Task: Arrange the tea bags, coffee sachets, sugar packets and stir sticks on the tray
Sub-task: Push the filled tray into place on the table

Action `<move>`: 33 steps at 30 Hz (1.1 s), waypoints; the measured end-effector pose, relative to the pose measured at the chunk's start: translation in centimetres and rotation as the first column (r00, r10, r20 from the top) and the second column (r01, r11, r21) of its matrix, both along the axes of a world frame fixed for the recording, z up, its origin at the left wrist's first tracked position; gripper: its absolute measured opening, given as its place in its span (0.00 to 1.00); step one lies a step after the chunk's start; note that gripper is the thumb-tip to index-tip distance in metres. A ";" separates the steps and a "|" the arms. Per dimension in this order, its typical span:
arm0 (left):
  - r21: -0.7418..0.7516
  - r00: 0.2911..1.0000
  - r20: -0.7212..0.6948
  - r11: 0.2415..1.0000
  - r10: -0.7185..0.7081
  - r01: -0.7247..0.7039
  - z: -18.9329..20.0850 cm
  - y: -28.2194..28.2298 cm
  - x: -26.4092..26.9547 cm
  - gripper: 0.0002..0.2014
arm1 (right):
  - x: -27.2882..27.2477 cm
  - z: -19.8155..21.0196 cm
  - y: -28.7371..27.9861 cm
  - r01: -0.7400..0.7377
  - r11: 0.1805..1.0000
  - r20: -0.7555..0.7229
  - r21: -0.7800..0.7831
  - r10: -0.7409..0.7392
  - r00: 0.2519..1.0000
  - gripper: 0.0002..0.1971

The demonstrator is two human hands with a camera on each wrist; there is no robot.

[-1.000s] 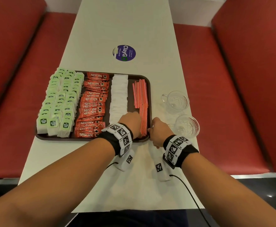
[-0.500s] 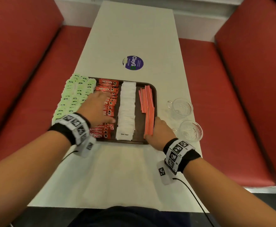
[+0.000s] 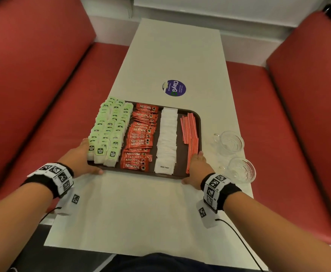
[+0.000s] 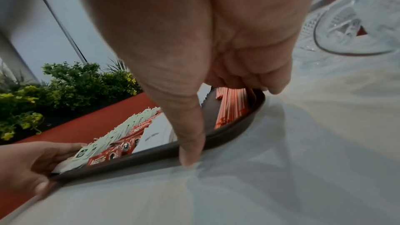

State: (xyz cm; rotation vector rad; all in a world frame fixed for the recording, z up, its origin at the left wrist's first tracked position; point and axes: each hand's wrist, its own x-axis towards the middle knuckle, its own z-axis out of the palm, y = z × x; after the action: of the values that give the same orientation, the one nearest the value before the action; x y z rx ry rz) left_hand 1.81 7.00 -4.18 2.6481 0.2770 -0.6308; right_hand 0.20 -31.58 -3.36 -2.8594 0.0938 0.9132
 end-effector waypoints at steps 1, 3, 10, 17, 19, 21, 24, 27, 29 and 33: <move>0.011 1.000 -0.001 1.000 -0.001 0.001 0.1 -0.2 0.4 0.66 | 0.6 0.1 -0.1 0.001 1.000 0.003 -0.004 -0.001 1.000 0.61; 0.031 1.000 0.005 1.000 -0.005 0.005 0.5 -0.6 1.6 0.64 | 2.2 0.5 -0.2 0.003 1.000 0.007 -0.021 -0.003 1.000 0.61; 0.069 0.999 0.038 0.997 -0.032 0.029 0.8 -1.3 7.5 0.64 | 8.9 1.9 0.4 -0.031 0.989 0.004 -0.142 0.032 0.999 0.52; 0.104 0.998 0.028 0.993 -0.053 0.050 0.9 -1.7 10.9 0.64 | 12.1 2.5 0.3 -0.056 0.988 -0.036 -0.147 0.052 0.998 0.37; 0.115 0.998 0.018 0.992 -0.052 0.050 1.0 -1.7 11.3 0.64 | 12.4 2.4 0.4 0.014 0.993 0.001 -0.116 -0.014 1.000 0.40; 0.145 0.998 0.001 0.987 -0.068 0.067 1.4 -1.8 11.6 0.63 | 12.3 2.2 0.5 0.062 0.995 0.040 -0.083 -0.059 0.997 0.47; 0.210 0.996 -0.054 0.975 -0.067 0.077 1.6 -2.1 12.4 0.68 | 11.3 2.1 0.3 0.067 0.995 0.112 -0.072 -0.058 0.992 0.55; 0.320 0.995 -0.036 0.942 -0.096 0.103 1.8 -3.9 13.4 0.79 | 10.0 3.7 -0.6 -0.020 0.999 0.198 0.026 0.015 0.980 0.43; 0.374 0.984 0.061 0.918 -0.169 0.134 3.1 -7.1 13.7 0.77 | 8.9 5.7 -2.0 -0.083 0.990 0.273 0.117 0.049 0.961 0.30; 0.296 0.872 0.239 0.887 -0.428 0.354 6.1 -16.1 13.2 0.67 | 6.6 8.7 -6.7 -0.133 0.971 0.463 0.200 0.026 0.886 0.18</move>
State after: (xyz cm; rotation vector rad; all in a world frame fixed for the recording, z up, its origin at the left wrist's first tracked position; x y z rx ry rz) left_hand 15.06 -9.13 1.92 3.0171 -0.3070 -0.3137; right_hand 6.82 -38.32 5.39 -2.7875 -0.1701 0.2152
